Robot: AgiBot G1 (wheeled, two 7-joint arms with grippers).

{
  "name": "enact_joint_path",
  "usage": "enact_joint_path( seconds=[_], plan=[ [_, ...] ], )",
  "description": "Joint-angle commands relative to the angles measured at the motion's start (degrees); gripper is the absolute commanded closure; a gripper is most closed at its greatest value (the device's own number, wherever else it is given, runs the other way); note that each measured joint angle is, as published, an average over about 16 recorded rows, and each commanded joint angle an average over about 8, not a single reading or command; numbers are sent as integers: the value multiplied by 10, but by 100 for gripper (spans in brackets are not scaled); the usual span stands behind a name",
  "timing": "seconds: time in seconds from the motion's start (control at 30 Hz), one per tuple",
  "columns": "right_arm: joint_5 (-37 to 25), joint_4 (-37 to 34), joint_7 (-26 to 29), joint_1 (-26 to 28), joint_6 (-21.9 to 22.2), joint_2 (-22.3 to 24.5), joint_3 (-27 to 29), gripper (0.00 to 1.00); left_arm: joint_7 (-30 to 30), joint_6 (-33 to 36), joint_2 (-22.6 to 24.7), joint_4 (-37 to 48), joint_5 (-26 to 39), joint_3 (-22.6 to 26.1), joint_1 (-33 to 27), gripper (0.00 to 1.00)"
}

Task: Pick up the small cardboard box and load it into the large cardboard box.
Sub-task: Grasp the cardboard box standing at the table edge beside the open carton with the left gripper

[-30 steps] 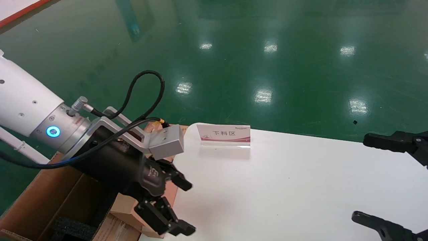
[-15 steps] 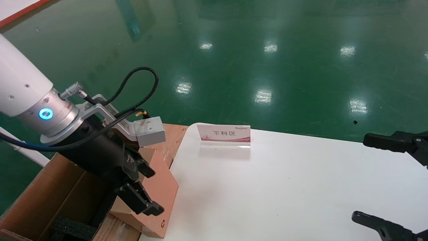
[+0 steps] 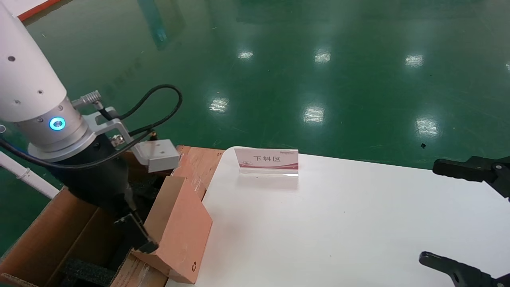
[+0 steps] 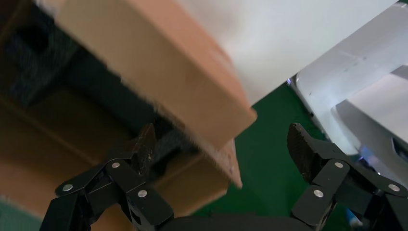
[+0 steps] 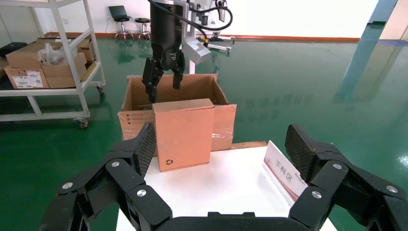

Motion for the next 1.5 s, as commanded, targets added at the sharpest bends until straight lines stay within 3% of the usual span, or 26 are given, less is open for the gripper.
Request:
enact_joint_path(
  seconds=[0.03, 0.47, 1.5],
  plan=[
    [0, 0, 0, 0, 0, 0, 0, 0, -14, -2, 12, 0, -4, 30, -12, 0],
    [0, 0, 0, 0, 0, 0, -1, 0, -36, -31, 19, 0, -33, 95, -13, 0],
    [1, 0, -1, 0, 1, 1, -2, 0, -46, -131, 12, 1, 20, 115, 37, 0]
  ],
)
